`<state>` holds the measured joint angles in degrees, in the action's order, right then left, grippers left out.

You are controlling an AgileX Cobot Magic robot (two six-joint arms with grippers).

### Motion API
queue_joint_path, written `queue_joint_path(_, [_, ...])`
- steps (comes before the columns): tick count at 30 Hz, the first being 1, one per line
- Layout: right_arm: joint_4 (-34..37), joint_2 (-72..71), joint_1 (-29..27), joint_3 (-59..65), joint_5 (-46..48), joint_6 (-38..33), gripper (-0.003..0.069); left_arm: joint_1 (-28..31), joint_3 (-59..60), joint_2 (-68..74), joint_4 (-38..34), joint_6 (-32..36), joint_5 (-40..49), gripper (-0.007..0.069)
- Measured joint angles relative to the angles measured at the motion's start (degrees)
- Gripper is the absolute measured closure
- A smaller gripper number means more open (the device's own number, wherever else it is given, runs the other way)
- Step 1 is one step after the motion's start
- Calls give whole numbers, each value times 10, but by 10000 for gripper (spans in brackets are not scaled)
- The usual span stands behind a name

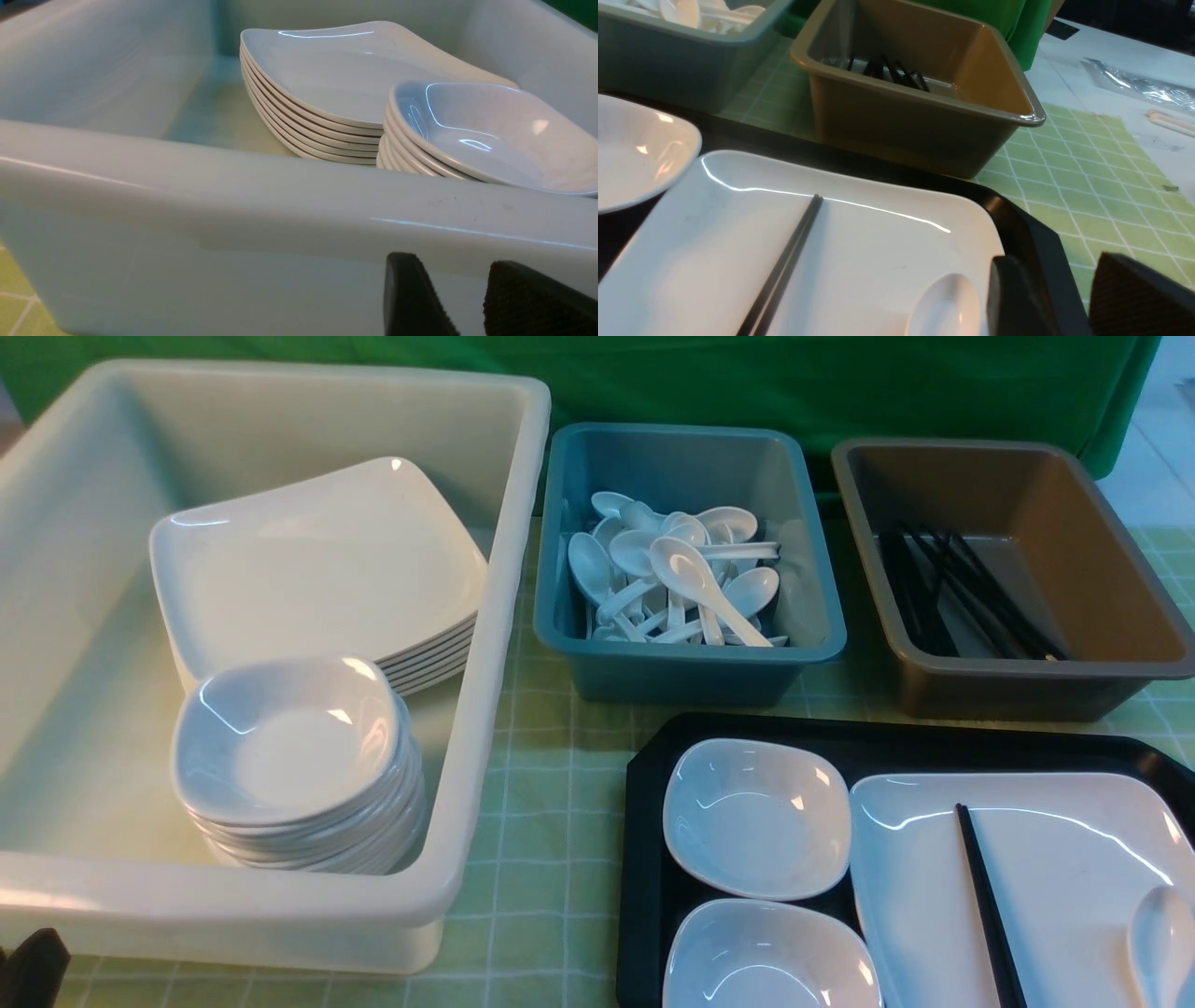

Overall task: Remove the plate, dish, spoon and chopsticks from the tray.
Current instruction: Use the right arm to grab a soup spoon from the plate

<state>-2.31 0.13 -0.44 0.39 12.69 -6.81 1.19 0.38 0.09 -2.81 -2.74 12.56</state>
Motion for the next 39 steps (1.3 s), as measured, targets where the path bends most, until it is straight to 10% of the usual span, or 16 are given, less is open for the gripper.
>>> queue_joint_path(16, [5,0,0,0,0,11,416,0,0,0,0,0,0,400])
queue_joint_path(27, [178,0,0,0,-5,398,416,0,0,0,0,-1,0,400])
queue_joint_path(39, [150,32,9,-159,-13,314,622,0,0,0,2,-1,0,400])
